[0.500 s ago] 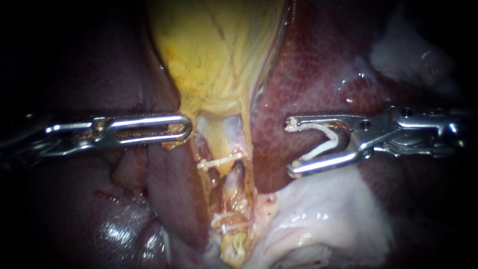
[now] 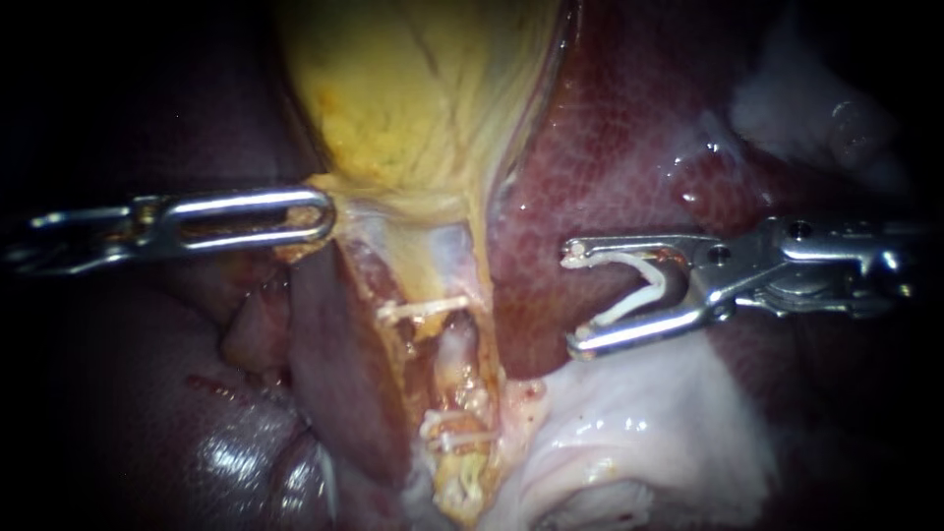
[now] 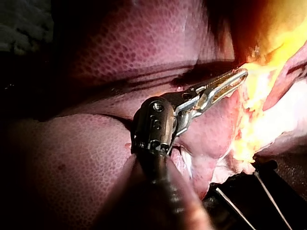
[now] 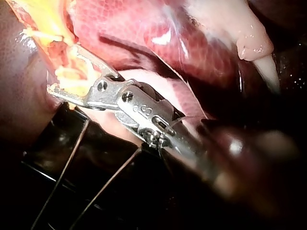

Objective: Clipping first clip right tube

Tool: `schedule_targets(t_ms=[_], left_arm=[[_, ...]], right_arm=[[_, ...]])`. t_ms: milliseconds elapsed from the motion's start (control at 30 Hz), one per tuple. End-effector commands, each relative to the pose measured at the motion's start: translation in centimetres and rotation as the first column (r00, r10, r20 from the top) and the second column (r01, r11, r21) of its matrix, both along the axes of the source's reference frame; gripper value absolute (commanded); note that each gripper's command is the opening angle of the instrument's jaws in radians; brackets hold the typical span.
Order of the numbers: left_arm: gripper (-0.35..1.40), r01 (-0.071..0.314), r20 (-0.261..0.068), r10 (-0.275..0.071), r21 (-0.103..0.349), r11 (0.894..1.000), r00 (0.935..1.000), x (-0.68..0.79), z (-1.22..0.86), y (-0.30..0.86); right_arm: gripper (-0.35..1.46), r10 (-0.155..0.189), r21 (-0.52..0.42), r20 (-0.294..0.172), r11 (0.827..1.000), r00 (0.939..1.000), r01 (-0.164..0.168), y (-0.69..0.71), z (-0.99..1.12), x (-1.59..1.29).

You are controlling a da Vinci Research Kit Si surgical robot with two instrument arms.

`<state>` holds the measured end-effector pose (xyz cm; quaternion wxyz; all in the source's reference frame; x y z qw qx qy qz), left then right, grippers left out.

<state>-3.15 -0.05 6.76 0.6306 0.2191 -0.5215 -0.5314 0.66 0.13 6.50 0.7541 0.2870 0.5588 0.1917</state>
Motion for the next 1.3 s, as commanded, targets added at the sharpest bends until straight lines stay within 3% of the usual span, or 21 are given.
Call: schedule_targets(t_ms=[33,367,567,700,833,1000,1300], left_arm=[[-0.35,0.003,0.002,-0.003,-0.001,1.0,1.0,0.02,-0.01,0.0],[-0.35,0.006,-0.002,-0.006,-0.002,1.0,1.0,0.0,-0.03,-0.03],[-0.35,0.007,-0.002,-0.007,-0.003,1.0,1.0,-0.01,-0.02,-0.04],[-0.35,0.008,-0.003,-0.008,-0.004,1.0,1.0,-0.02,-0.01,-0.05],[-0.35,0.008,-0.003,-0.008,-0.004,1.0,1.0,-0.02,-0.01,-0.05],[-0.35,0.009,-0.004,-0.009,-0.005,1.0,1.0,-0.03,0.0,-0.06],[-0.35,0.012,-0.007,-0.012,-0.007,1.0,0.9999,-0.05,0.01,-0.08]], right_arm=[[0.6,-0.011,0.01,0.016,1.0,0.9998,0.011,-0.06,0.09,0.05],[0.6,-0.062,0.088,0.083,0.995,0.9946,0.055,-0.42,0.96,0.35],[0.6,-0.085,0.111,0.1,0.991,0.9913,0.074,-0.54,1.3,0.6],[0.6,-0.101,0.143,0.085,0.986,0.9912,0.088,-0.58,1.35,0.73],[0.59,-0.129,0.183,0.005,0.975,0.9916,0.126,-0.67,1.24,0.77],[0.53,-0.197,0.2,-0.034,0.959,0.9797,0.2,-0.8,1.13,0.79],[0.53,-0.205,0.214,-0.007,0.956,0.9786,0.202,-0.89,1.43,0.73]])
